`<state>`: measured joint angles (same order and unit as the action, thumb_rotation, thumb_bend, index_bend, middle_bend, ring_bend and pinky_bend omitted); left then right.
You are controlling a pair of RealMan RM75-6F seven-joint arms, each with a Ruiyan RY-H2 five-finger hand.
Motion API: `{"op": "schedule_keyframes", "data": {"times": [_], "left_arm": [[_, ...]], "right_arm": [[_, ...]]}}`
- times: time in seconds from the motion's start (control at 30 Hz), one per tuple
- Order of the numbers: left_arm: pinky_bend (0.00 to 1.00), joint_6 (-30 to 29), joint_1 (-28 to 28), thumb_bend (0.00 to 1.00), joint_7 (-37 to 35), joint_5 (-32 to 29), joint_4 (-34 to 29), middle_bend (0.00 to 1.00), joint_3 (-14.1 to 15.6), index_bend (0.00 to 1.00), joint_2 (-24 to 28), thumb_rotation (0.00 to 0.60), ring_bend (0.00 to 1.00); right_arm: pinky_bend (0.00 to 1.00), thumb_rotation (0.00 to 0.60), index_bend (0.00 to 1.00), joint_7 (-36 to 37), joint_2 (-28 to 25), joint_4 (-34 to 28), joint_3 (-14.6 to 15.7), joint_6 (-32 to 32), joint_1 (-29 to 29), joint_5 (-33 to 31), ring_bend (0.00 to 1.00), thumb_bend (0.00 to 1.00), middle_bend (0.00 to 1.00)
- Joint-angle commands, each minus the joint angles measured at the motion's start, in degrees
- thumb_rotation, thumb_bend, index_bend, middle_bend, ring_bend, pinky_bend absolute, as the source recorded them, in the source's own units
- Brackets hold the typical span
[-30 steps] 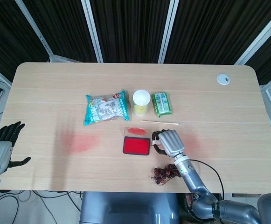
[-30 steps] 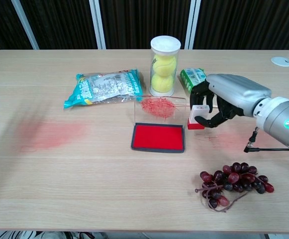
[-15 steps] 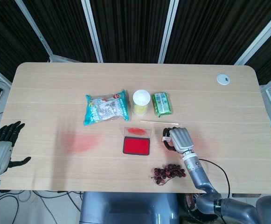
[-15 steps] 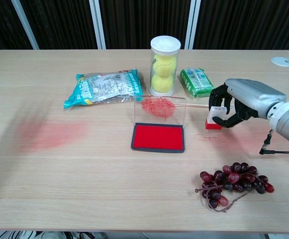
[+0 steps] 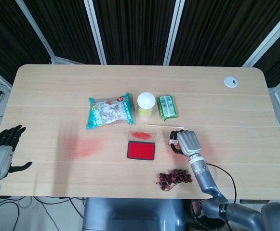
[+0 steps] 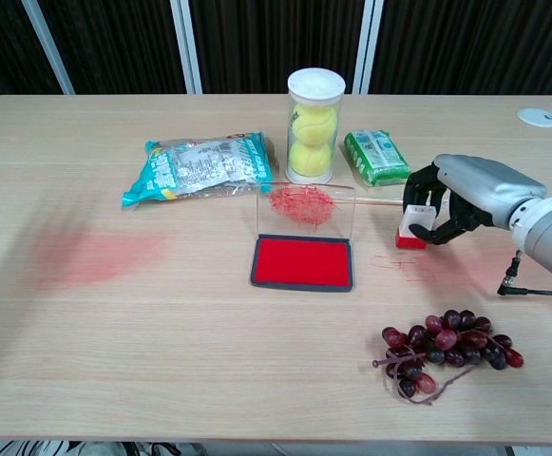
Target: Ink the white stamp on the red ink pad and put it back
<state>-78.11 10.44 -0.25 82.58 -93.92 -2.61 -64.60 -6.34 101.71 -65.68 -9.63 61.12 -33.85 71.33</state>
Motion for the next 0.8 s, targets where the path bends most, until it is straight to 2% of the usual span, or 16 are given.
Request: {"op": "schedule_keyframes", "data": {"times": [0.03,0.8], "left_arm": [[0.0,-0.04,-0.01,0.01,0.08,0.0,0.01,0.0,-0.01,0.0,-0.02,0.6,0.0],[0.0,0.03,-0.05,0.01,0.2,-0.11,-0.09,0.0,-0.02,0.0,-0.01,0.6,0.0]], "right_arm": [[0.52,0.6,0.76,0.05,0.07,0.22,-0.07,-0.11,0.07,-0.02,0.45,0.54,0.56],[0.49,0.6,0.75,-1.9,-0.01,0.36,-0.42,-1.46,0.58,-1.23,0.42,0.48,0.53]]}}
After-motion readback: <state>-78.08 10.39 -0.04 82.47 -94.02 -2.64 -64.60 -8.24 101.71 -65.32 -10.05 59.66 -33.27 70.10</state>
